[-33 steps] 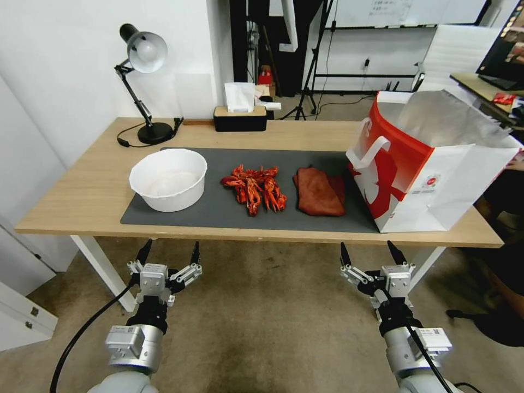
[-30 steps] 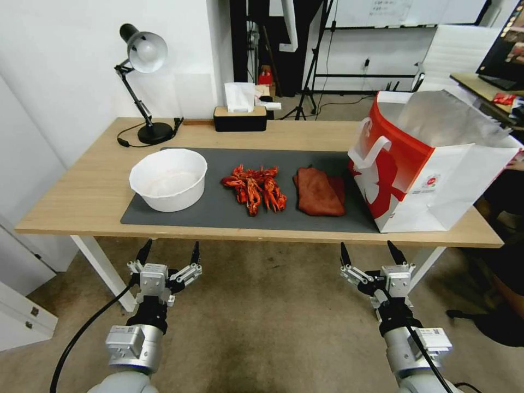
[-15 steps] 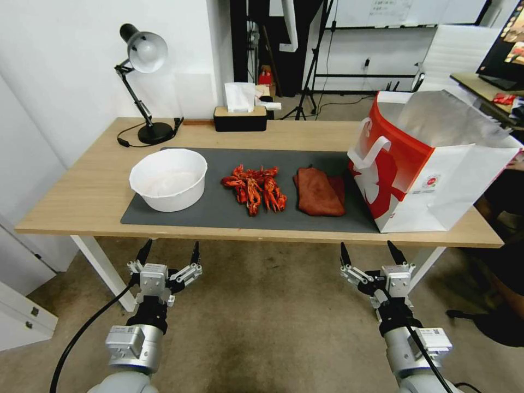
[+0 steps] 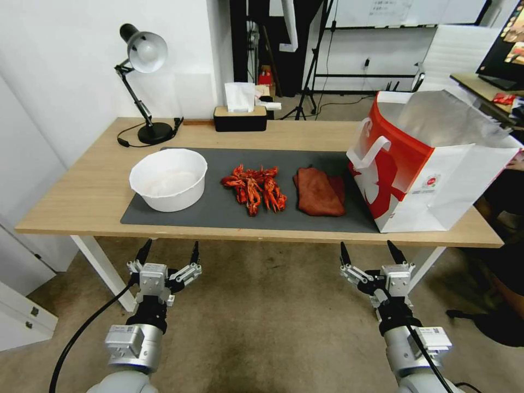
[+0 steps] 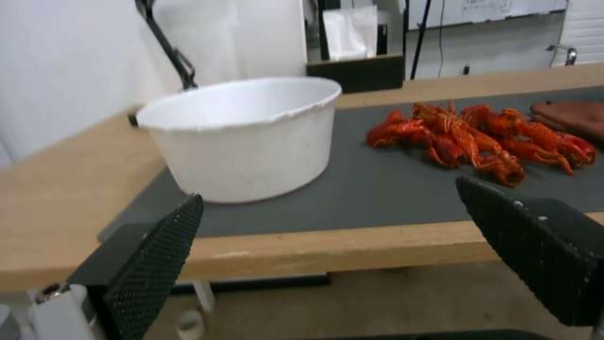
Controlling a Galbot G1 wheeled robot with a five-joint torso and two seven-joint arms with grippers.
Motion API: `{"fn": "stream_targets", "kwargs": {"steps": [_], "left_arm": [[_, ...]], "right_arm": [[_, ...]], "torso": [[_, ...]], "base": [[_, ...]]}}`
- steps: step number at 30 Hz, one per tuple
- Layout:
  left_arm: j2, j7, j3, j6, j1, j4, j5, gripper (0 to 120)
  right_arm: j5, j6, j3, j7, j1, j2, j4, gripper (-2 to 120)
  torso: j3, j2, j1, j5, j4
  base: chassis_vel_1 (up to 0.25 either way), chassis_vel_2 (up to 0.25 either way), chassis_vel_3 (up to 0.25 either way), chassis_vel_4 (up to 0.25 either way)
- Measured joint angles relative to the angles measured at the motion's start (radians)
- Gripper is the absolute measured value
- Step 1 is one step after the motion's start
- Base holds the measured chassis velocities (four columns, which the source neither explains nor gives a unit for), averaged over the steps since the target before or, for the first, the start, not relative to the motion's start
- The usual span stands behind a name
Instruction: Sweep shrimp from table into container with towel, then put container into takeout bag.
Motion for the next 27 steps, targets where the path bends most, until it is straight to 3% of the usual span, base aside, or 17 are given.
{"fn": "stream_targets", "kwargs": {"steps": [4,6,11,19,21,22,24,25,27], "left_arm": [[0.006,0.042,-0.055,0.118,-0.04,-0.018,-0.115,100],[0.01,0.047,-0.061,0.118,-0.043,-0.017,-0.13,100],[0.017,0.054,-0.068,0.095,-0.044,-0.007,-0.141,100],[0.058,0.071,-0.077,-0.015,-0.056,0.03,-0.118,100],[0.107,0.083,-0.091,-0.046,-0.078,0.049,-0.1,100],[0.107,0.083,-0.091,-0.046,-0.078,0.049,-0.1,100],[0.179,0.091,-0.107,-0.066,-0.106,0.069,-0.096,100],[0.179,0.091,-0.107,-0.066,-0.106,0.069,-0.096,100],[0.283,0.112,-0.121,-0.087,-0.139,0.101,-0.116,100]], "right_arm": [[0.033,-0.01,-0.021,-0.009,0.032,0.004,-0.001,100],[0.034,-0.004,-0.023,-0.013,0.031,0.004,-0.005,100],[0.034,0.013,-0.032,-0.016,0.023,0.006,-0.016,100],[0.034,0.019,-0.027,-0.017,0.019,-0.001,-0.027,100],[0.034,0.019,-0.027,-0.017,0.021,-0.003,-0.032,100],[0.034,0.019,-0.027,-0.017,0.021,-0.003,-0.032,100],[0.034,0.019,-0.027,-0.017,0.023,-0.005,-0.037,100],[0.034,0.019,-0.027,-0.017,0.023,-0.005,-0.037,100],[0.034,0.019,-0.026,-0.018,0.026,-0.009,-0.041,100]], "torso": [[0.0,0.0,0.0,-0.0004,-0.0005],[0.0,0.0,0.0,-0.0004,-0.0008],[0.0,0.0,0.0,-0.0005,-0.0004],[0.0,0.0,0.0,-0.0005,-0.0004],[0.0,0.0,0.0,-0.0006,-0.0003],[0.0,0.0,0.0,-0.0006,-0.0003],[0.0,0.0,0.0,-0.0005,-0.0004],[0.0,0.0,0.0,-0.0005,-0.0004],[0.0,0.0,0.0,-0.0005,-0.0004]], "base": [[0.0,0.0,0.0,0.0],[0.0,0.0,0.0,0.0],[0.0,0.0,0.0,0.0],[0.0,0.0,0.0,0.0],[0.0,0.0,0.0,0.0],[0.0,0.0,0.0,0.0],[0.0,0.0,0.0,0.0],[0.0,0.0,0.0,0.0],[0.0,0.0,0.0,0.0]]}}
